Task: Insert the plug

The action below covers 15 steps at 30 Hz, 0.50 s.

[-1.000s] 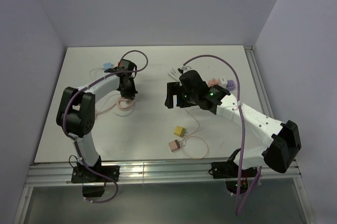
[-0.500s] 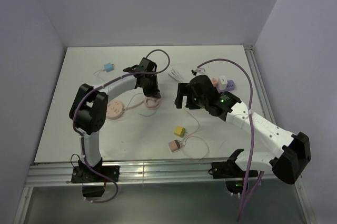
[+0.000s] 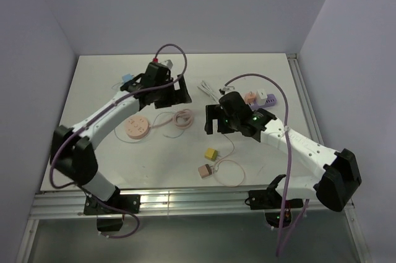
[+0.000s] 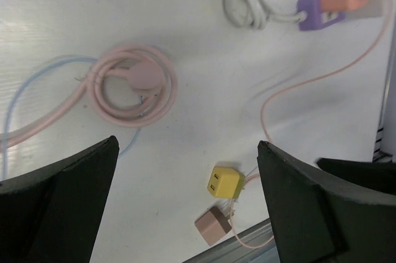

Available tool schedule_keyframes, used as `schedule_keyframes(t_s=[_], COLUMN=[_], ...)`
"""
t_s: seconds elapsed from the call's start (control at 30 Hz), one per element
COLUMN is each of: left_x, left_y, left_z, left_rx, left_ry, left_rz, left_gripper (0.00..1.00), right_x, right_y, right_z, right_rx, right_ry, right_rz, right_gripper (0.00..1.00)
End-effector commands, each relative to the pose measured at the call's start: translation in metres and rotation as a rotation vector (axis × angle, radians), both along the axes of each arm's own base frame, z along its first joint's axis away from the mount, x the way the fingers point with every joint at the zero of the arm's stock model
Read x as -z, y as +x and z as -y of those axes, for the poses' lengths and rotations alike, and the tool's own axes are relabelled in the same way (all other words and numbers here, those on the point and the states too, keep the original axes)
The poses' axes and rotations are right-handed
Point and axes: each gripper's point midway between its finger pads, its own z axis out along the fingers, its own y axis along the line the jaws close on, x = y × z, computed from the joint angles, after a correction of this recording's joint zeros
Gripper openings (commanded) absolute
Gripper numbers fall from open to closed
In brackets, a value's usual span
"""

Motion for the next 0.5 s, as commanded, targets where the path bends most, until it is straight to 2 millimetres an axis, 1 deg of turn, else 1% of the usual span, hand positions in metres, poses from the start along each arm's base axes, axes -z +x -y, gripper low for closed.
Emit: schedule_keyframes(t_s=[0.0,0.03,0.07,0.1,0.17,0.2,0.23,0.27,0.3,0.33,0.37,0.4,0.43,0.47], left_x=[-0.051,-0.058,-0.063,-0.077,-0.089,-0.101,-0.106,-0.111,-0.117,-0.118,-0.120,-0.121,-0.121,-0.120], left_y=[-0.004,-0.003,-0.004,-0.006,-0.009,-0.012,-0.013,-0.014,-0.016,-0.018,-0.018,-0.020,-0.020,-0.022], left_z=[-0.042,-0.055,-0.066,-0.084,-0.098,-0.107,-0.111,-0.114,-0.118,-0.119,-0.120,-0.121,-0.120,-0.116], left_rx=[-0.118,-0.165,-0.203,-0.260,-0.294,-0.313,-0.326,-0.326,-0.329,-0.329,-0.328,-0.327,-0.316,-0.291], left_ry=[0.010,0.024,0.032,0.037,0.041,0.030,0.033,0.034,0.026,0.027,0.026,0.020,0.017,0.003], left_rz=[0.148,0.173,0.189,0.234,0.276,0.315,0.341,0.360,0.385,0.392,0.400,0.408,0.412,0.404], left_gripper=[0.99,0.99,1.00,1.00,0.99,0.99,1.00,1.00,1.00,1.00,0.99,1.00,0.99,1.00], right_x=[0.001,0.001,-0.001,-0.003,-0.002,-0.001,0.002,0.001,0.000,-0.003,-0.007,-0.009,-0.009,-0.005], right_y=[-0.006,-0.007,-0.012,-0.014,-0.022,-0.025,-0.028,-0.029,-0.028,-0.026,-0.019,-0.030,-0.036,-0.041], right_z=[-0.013,-0.013,-0.017,-0.019,-0.025,-0.028,-0.031,-0.034,-0.033,-0.031,-0.022,-0.033,-0.040,-0.048], right_rx=[-0.074,-0.067,-0.082,-0.064,-0.067,-0.054,-0.052,-0.045,-0.005,0.025,0.084,0.041,0.010,-0.029], right_ry=[0.011,0.011,0.025,0.037,0.050,0.066,0.068,0.060,0.047,0.023,-0.029,-0.029,-0.021,0.000], right_rz=[-0.066,-0.076,-0.095,-0.111,-0.136,-0.161,-0.183,-0.176,-0.162,-0.133,-0.063,-0.047,-0.045,-0.060], right_gripper=[0.98,0.97,0.95,0.93,0.87,0.84,0.76,0.74,0.73,0.73,0.73,0.73,0.75,0.75])
